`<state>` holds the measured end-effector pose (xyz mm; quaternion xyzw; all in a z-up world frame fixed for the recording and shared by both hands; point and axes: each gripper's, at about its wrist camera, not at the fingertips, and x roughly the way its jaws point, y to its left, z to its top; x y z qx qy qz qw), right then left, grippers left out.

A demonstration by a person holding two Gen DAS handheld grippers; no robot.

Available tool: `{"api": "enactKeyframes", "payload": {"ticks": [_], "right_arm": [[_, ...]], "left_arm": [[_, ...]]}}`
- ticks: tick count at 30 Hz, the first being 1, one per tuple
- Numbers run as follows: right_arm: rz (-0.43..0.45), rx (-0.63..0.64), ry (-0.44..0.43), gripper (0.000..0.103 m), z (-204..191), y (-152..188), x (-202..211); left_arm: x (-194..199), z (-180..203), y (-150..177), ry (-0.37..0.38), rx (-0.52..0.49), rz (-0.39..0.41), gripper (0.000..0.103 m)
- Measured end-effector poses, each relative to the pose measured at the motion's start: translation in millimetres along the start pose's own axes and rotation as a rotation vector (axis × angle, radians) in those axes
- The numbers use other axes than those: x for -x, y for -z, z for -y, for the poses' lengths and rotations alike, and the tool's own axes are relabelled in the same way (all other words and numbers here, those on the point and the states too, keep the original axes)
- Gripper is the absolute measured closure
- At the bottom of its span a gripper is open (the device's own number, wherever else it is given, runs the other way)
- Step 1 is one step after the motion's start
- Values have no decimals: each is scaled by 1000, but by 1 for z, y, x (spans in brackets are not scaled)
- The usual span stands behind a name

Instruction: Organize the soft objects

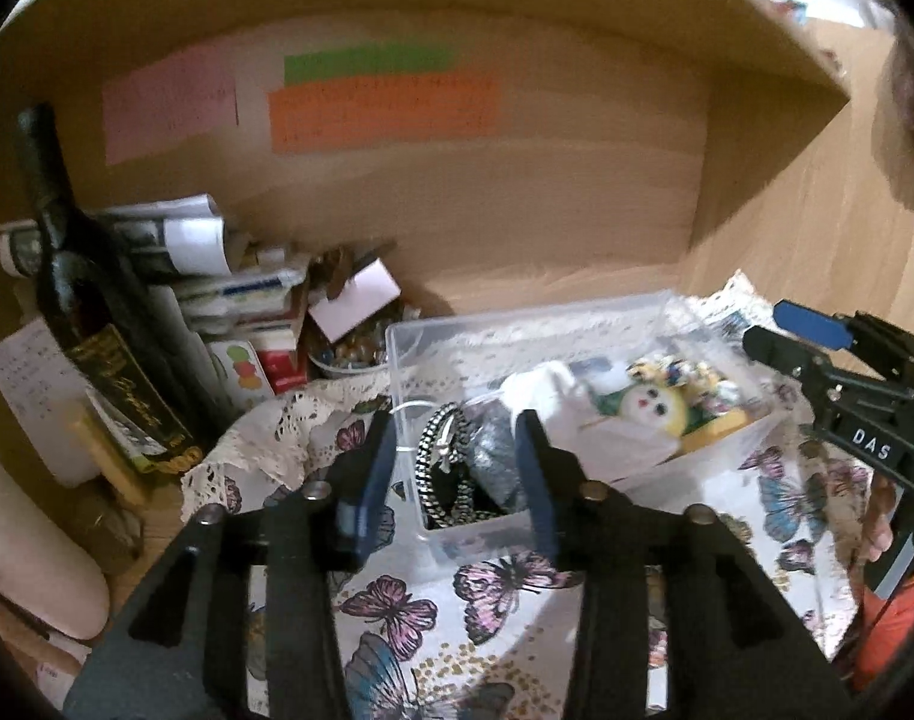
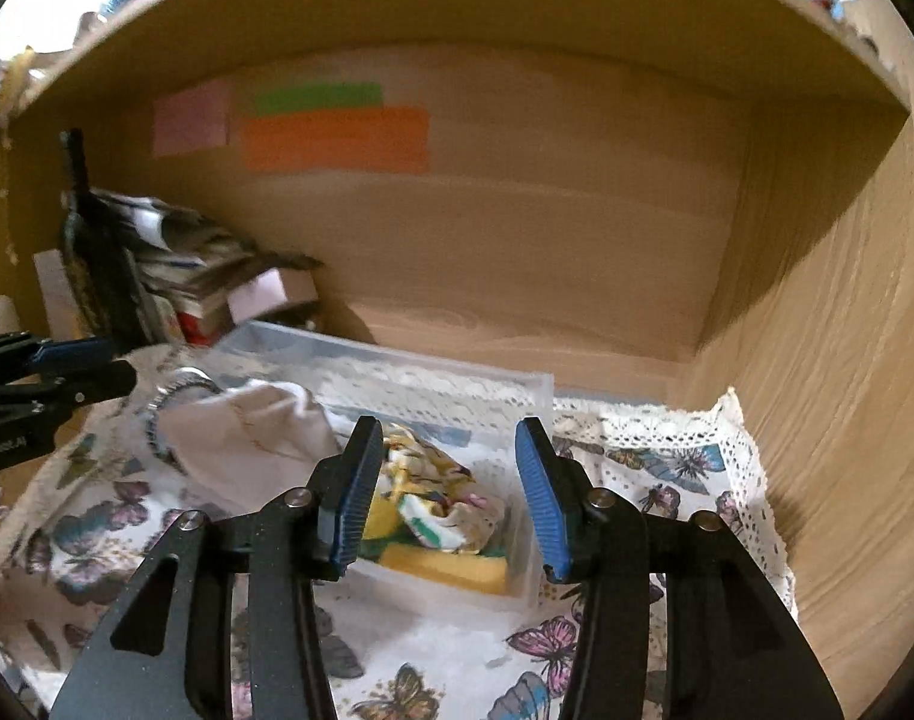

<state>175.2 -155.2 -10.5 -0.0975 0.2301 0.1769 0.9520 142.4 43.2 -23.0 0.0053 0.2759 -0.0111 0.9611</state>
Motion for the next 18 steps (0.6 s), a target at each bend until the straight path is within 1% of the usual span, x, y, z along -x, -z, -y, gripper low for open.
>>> {"api": "enactKeyframes", "payload": {"ticks": [1,2,3,4,5,8,11,13,15,16,18], "right_arm": [[10,1,-4,59,-2,-1,5],[22,0,-7,54,-4,-1,11],[37,-3,-11,46,-6,-1,18],[55,-7,-16,42,-7,0,25],[73,-12,-20,37,-7,0,32],[120,-15,-35,31,-9,0,53],[155,-10,-41,20,-13,2,72],[177,-9,-42,19,-16,5,83],[187,-9,-55,18,-18,8,92],[192,-11,-63,17,-19,9,96],[199,-12,-67,11,-22,12,102]], "left_arm": [[8,1,1,6,7,18,56],[12,3,2,8,10,29,53],[18,4,3,5,11,42,51],[25,6,5,-7,7,65,50],[30,8,7,-12,1,79,47],[48,14,13,-15,-2,121,38],[63,18,17,-2,0,160,30],[73,22,20,-5,0,185,23],[81,25,23,-7,4,208,13],[86,27,25,-12,5,224,11],[93,29,27,-23,7,247,4]]}}
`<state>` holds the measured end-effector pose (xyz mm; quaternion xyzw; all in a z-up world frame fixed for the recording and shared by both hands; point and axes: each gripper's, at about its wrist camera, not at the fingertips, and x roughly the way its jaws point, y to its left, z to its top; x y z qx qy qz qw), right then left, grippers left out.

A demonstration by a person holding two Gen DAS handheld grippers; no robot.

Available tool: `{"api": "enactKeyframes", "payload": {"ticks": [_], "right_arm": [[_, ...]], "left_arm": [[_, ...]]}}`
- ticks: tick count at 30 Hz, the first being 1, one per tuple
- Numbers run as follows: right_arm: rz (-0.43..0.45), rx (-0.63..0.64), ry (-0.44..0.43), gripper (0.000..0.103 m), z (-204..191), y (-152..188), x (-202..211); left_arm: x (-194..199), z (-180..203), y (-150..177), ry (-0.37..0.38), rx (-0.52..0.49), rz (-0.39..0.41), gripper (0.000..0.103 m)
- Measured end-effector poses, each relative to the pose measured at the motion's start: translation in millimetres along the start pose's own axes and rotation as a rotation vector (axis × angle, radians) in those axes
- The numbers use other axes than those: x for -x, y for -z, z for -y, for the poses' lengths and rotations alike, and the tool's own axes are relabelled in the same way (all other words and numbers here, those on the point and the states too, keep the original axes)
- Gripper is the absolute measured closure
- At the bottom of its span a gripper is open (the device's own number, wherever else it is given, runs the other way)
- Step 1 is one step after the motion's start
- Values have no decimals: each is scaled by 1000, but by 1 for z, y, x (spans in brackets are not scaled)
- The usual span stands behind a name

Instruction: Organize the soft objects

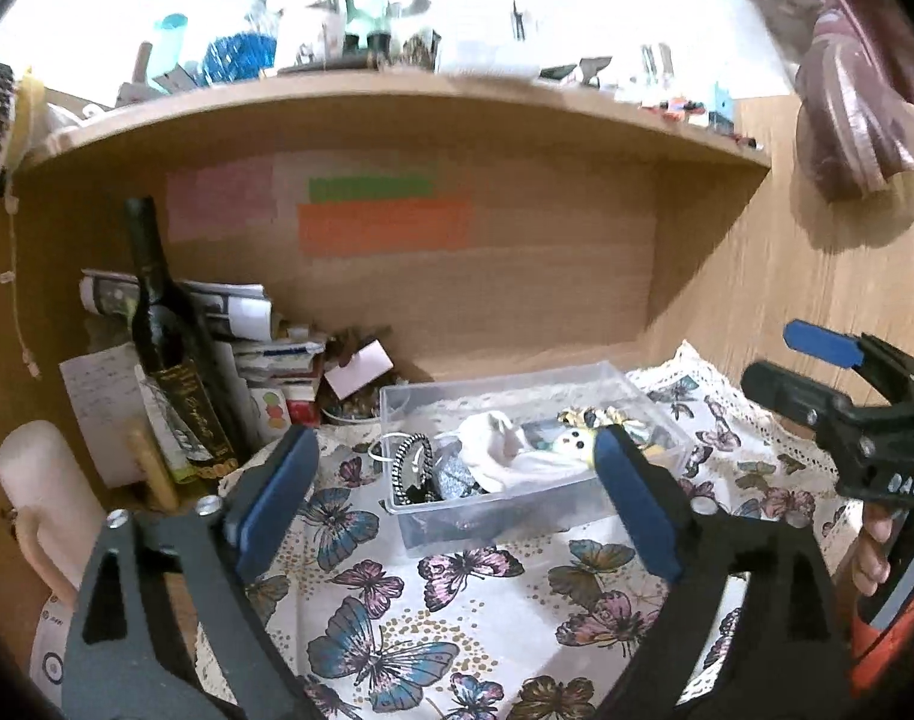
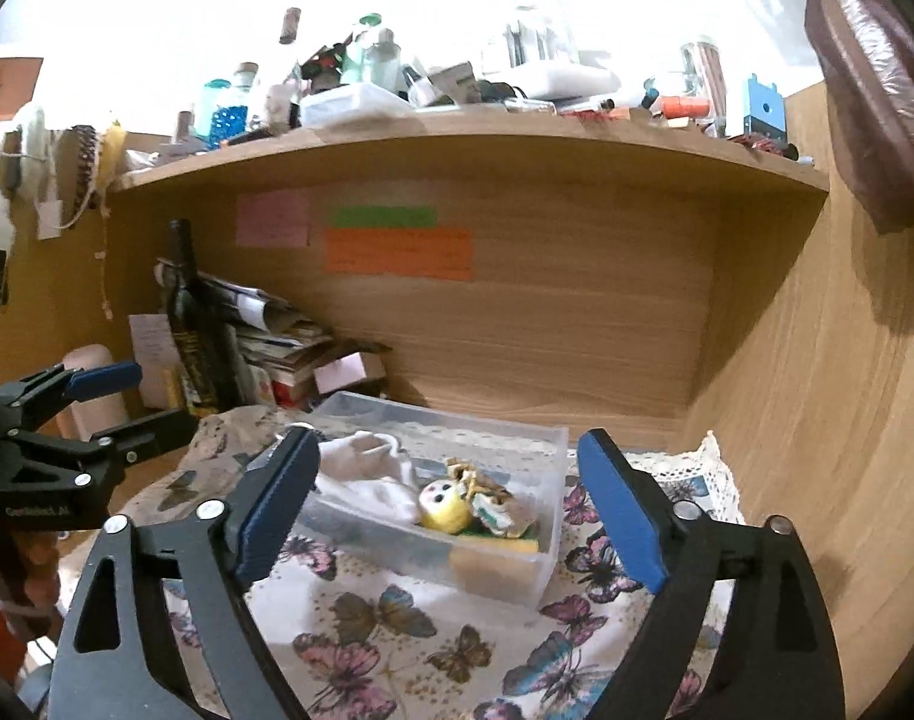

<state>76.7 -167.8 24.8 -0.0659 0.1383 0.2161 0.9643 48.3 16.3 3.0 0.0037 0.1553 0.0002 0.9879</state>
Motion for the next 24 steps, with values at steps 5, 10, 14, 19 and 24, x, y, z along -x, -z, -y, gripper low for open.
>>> {"api": "enactKeyframes", "payload": {"ticks": [5,10,14,19,24], "right_arm": [[18,7,1,8,-7,4,11],[31,6,-2,7,-11,7,19],[35,1,-5,7,-13,9,24],[40,-4,-9,7,-15,10,26],[46,-7,-13,7,-17,10,27]], "left_arm": [[13,5,3,-5,4,31,1],[20,12,6,-4,-14,42,1],[25,15,6,-1,-14,56,0],[28,18,6,11,-10,57,0],[29,20,7,11,-11,56,0]]}}
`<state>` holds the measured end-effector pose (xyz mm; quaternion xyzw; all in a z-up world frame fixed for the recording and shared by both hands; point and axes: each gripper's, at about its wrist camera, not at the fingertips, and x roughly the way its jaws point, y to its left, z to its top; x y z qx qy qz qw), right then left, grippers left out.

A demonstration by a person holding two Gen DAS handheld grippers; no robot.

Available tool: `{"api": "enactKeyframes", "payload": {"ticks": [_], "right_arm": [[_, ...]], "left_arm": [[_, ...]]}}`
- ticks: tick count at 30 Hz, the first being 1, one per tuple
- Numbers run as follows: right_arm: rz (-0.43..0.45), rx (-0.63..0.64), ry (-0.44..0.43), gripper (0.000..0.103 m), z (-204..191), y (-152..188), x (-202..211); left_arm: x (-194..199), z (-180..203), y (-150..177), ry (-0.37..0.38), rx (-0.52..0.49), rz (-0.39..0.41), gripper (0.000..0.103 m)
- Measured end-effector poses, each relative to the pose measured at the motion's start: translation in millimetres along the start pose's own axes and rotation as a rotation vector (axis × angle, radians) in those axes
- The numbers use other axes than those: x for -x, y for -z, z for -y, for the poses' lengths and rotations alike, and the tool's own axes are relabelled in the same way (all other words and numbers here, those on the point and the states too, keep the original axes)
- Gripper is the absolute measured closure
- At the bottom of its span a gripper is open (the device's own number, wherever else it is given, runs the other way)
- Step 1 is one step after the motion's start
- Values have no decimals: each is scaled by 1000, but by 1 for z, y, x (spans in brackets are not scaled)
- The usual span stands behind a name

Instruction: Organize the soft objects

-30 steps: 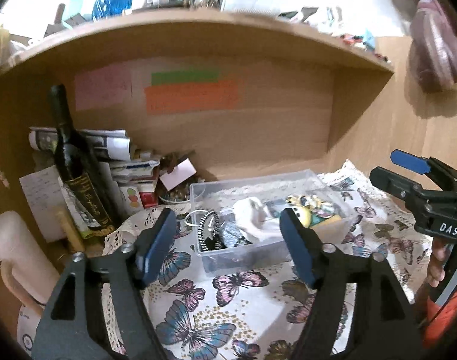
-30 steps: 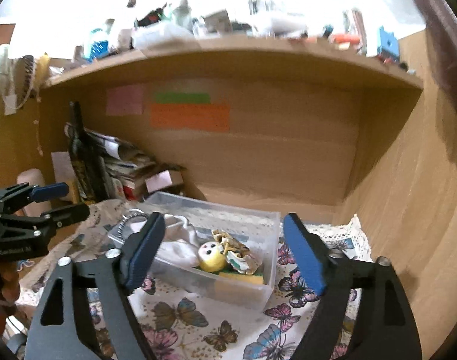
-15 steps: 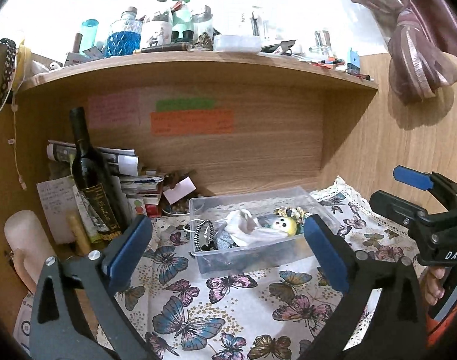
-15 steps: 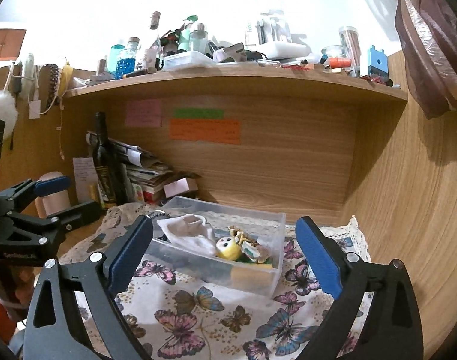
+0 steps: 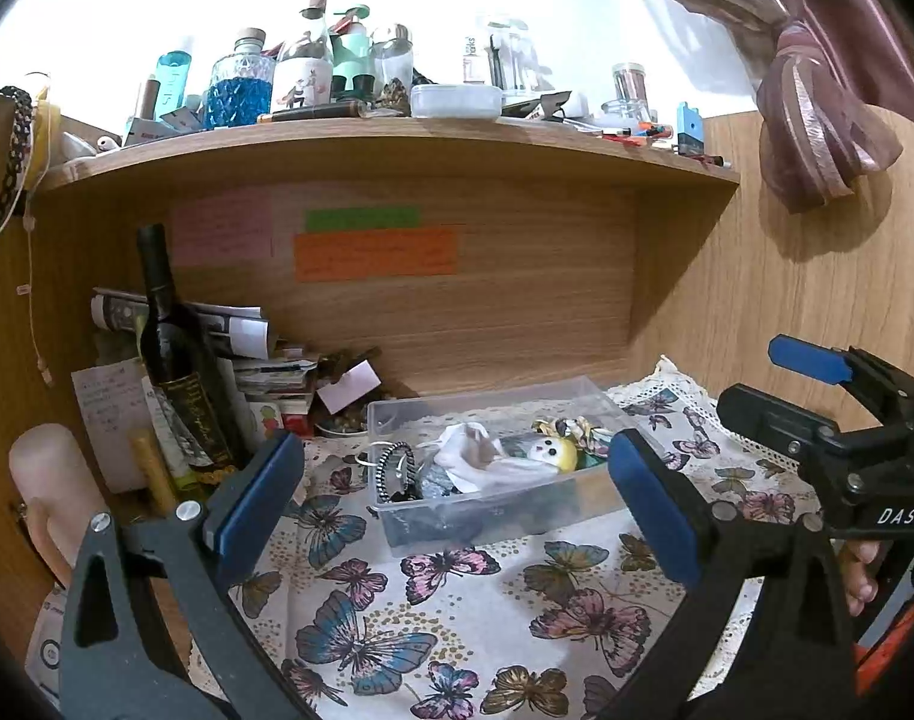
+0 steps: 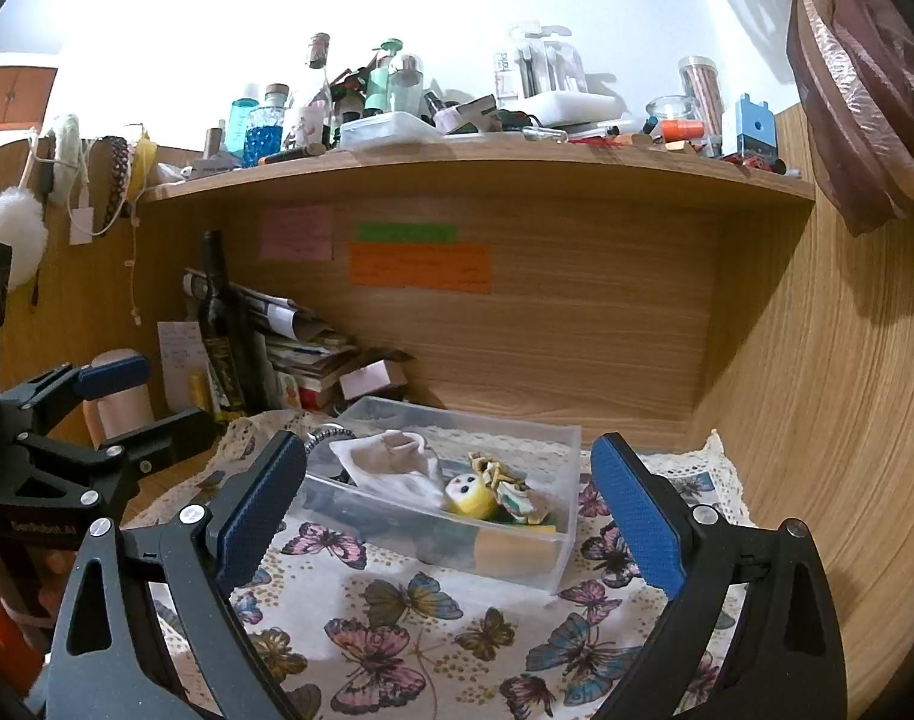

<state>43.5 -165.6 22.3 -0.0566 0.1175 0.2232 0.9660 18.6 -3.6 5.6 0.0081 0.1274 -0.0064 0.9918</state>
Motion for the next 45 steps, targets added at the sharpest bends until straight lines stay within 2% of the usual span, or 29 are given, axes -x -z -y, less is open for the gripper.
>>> {"api": "enactKeyframes", "payload": {"ticks": [45], "right_arm": [[15,1,-3,7,-8,-4,3]], "left_arm": [[9,4,-3,2,-10,28,0]]}}
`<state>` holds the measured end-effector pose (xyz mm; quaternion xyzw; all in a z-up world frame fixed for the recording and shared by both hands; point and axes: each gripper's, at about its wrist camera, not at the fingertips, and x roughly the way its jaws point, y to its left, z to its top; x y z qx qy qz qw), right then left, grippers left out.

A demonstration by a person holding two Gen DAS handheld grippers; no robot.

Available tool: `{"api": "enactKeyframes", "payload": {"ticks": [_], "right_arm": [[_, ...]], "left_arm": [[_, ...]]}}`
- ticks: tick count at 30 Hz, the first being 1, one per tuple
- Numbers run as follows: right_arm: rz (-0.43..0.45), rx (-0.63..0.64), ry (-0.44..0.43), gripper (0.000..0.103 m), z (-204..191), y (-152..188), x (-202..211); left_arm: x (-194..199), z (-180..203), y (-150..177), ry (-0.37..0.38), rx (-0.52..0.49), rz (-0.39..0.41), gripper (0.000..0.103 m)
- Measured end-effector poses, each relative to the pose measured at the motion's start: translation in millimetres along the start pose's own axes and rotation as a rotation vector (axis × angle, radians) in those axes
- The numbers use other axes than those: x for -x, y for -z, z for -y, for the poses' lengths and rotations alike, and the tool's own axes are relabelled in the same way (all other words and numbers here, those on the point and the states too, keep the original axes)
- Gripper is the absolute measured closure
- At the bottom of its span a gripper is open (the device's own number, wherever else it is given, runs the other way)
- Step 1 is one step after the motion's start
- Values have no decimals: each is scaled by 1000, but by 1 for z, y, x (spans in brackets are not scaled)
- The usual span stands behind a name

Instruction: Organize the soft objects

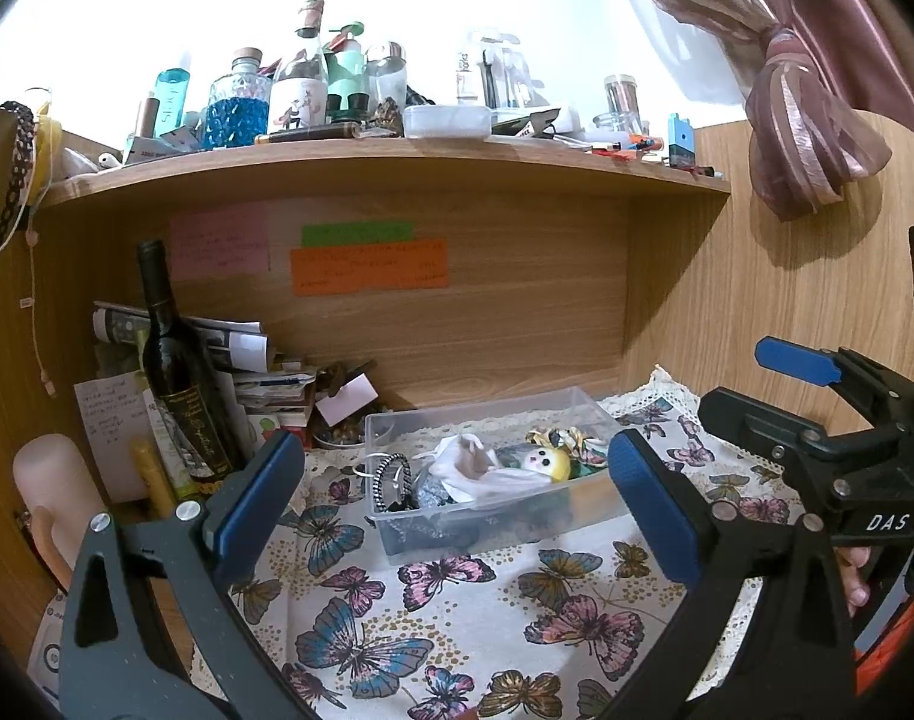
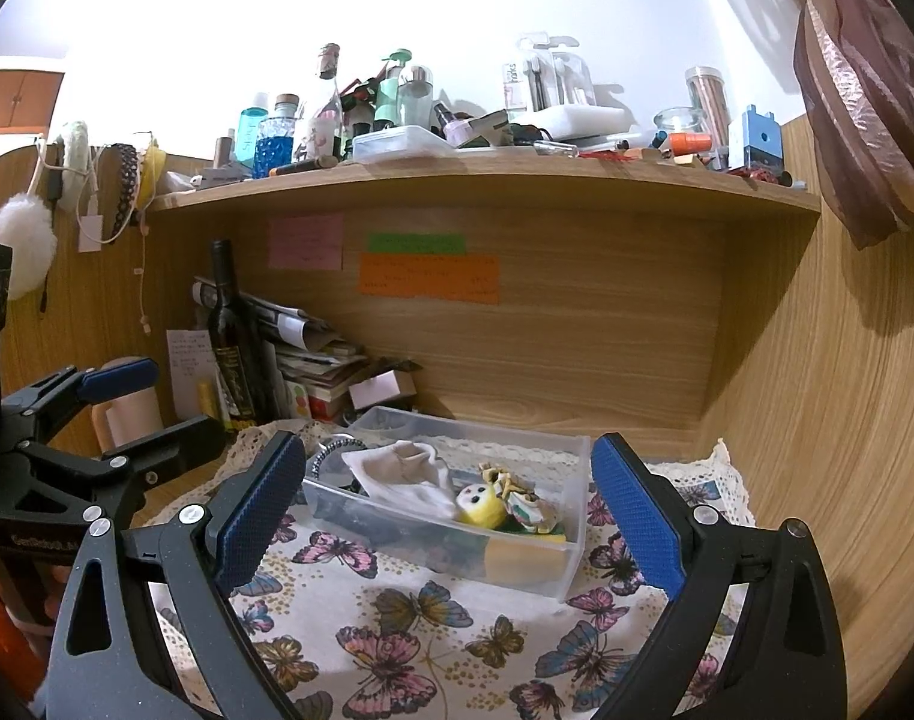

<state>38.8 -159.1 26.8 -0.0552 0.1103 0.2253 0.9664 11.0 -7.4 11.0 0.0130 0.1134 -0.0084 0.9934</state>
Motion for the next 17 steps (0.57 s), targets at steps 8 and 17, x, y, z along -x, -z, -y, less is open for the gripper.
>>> {"api": "enactKeyframes", "payload": {"ticks": [8,17], "right_arm": [[0,2,-4,7,1,1,0],[-4,0,-3,0,2,3,-2]], "left_arm": [[-4,-1,0,18,14,-31,0],[-5,-2,2,15,14,-31,0]]}}
